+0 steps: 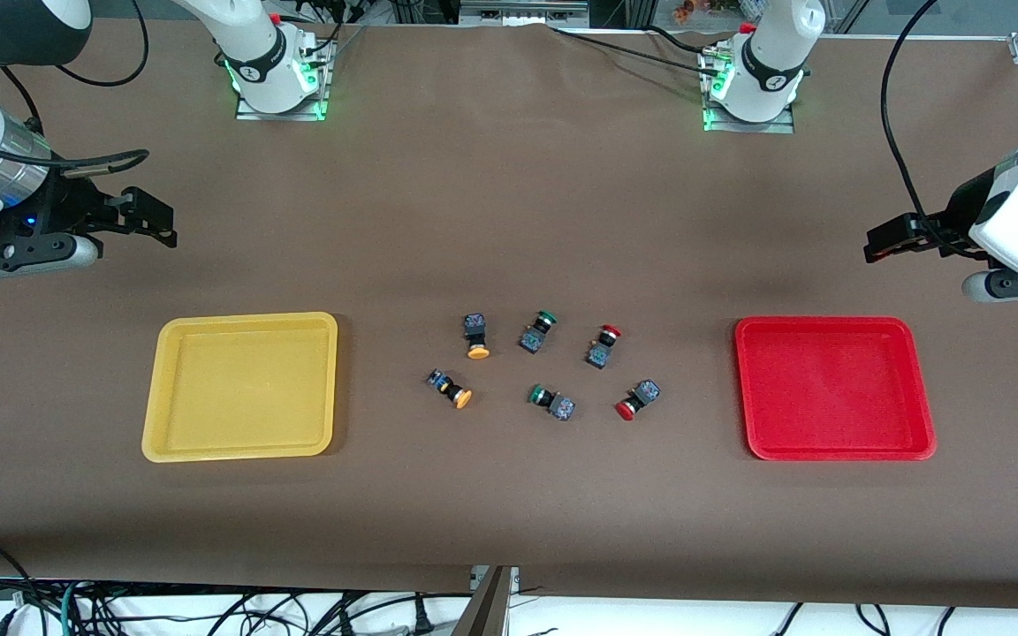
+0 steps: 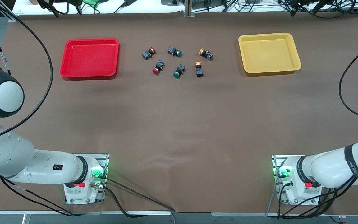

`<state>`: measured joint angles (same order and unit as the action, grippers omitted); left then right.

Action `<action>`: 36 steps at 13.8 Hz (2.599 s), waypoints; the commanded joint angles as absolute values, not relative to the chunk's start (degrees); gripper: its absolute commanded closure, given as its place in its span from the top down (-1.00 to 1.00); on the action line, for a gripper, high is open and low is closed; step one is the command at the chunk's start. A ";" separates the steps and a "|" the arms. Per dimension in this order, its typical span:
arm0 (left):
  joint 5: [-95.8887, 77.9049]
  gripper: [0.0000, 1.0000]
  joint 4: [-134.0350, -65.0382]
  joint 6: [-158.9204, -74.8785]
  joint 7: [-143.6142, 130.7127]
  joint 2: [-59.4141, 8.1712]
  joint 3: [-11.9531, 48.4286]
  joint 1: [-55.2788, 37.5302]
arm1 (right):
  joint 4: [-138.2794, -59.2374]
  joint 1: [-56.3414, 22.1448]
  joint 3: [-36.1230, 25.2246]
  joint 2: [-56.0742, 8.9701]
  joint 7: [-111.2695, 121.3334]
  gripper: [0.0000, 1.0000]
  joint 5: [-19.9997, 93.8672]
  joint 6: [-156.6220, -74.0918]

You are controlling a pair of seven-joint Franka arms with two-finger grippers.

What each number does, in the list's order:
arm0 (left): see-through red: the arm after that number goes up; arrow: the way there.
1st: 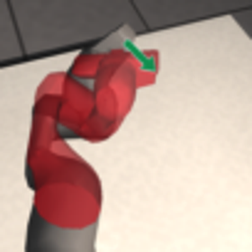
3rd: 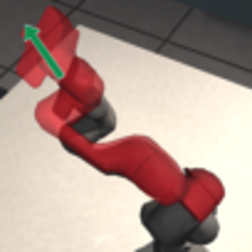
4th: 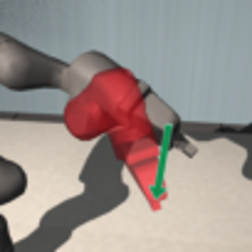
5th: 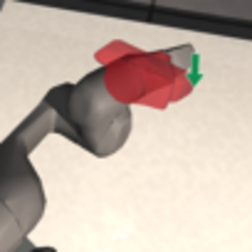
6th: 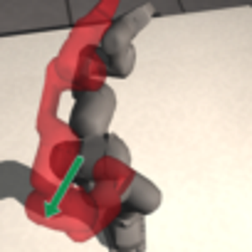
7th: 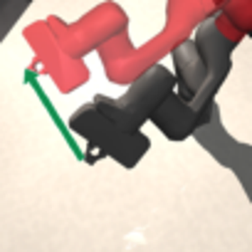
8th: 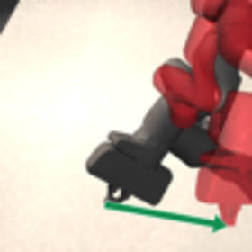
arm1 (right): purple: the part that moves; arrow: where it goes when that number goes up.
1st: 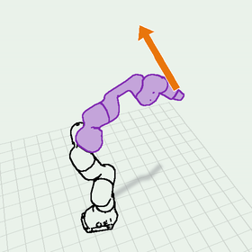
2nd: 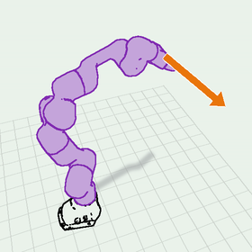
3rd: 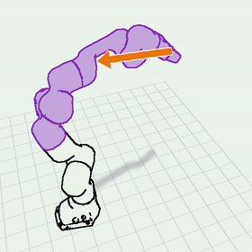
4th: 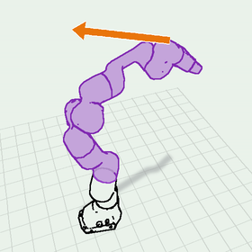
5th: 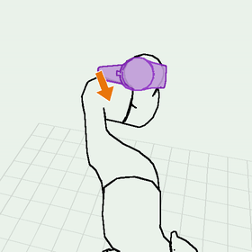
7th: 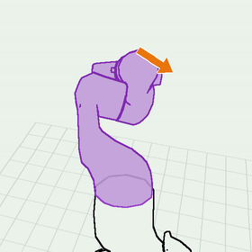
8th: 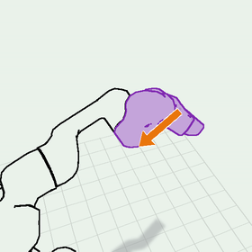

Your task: Place red and yellow buttons in trays

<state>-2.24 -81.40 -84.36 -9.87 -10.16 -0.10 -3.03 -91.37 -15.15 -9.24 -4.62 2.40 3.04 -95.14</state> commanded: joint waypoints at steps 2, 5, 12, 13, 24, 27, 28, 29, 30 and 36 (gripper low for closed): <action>-3.16 1.00 -79.63 -83.94 -8.79 -10.99 -0.18 -2.72 | -92.37 -15.03 -9.40 -4.13 2.46 0.99 2.37 -97.21; -3.16 1.00 -79.63 -83.94 -8.79 -10.99 -0.18 -2.72 | -91.93 -15.03 -9.23 -4.13 2.29 0.99 2.29 -96.86; -3.16 1.00 -79.63 -83.94 -8.79 -10.99 -0.18 -2.72 | -91.93 -15.12 -9.05 -4.13 1.85 0.99 2.37 -96.94; -3.16 1.00 -79.63 -83.94 -8.79 -10.99 -0.18 -2.72 | -91.93 -15.20 -9.05 -4.13 1.85 0.99 2.46 -96.86; -3.16 1.00 -79.63 -83.94 -8.79 -10.99 -0.18 -2.72 | -91.76 -15.12 -9.23 -4.39 1.76 0.99 2.20 -96.42; -3.16 1.00 -79.63 -83.94 -8.79 -10.99 -0.18 -2.72 | -91.76 -15.12 -9.23 -4.39 1.76 0.99 2.20 -96.42; -3.16 1.00 -79.63 -83.94 -8.79 -10.99 -0.18 -2.72 | -91.76 -15.03 -9.23 -4.39 1.76 0.99 2.20 -96.42; -3.16 1.00 -79.63 -83.94 -8.79 -10.99 -0.18 -2.72 | -91.76 -15.12 -9.23 -4.39 1.76 0.99 2.20 -96.42; -3.16 1.00 -79.63 -83.94 -8.79 -10.99 -0.18 -2.72 | -91.84 -15.12 -9.23 -4.39 1.76 0.99 2.20 -96.50; -3.16 1.00 -79.63 -83.94 -8.79 -10.99 -0.18 -2.72 | -91.76 -15.12 -9.23 -4.48 1.76 0.99 2.20 -96.59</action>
<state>-2.24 -81.39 -84.36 -9.87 -10.16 -0.10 -3.03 -91.61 -15.13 -9.43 -4.79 2.40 3.01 -96.33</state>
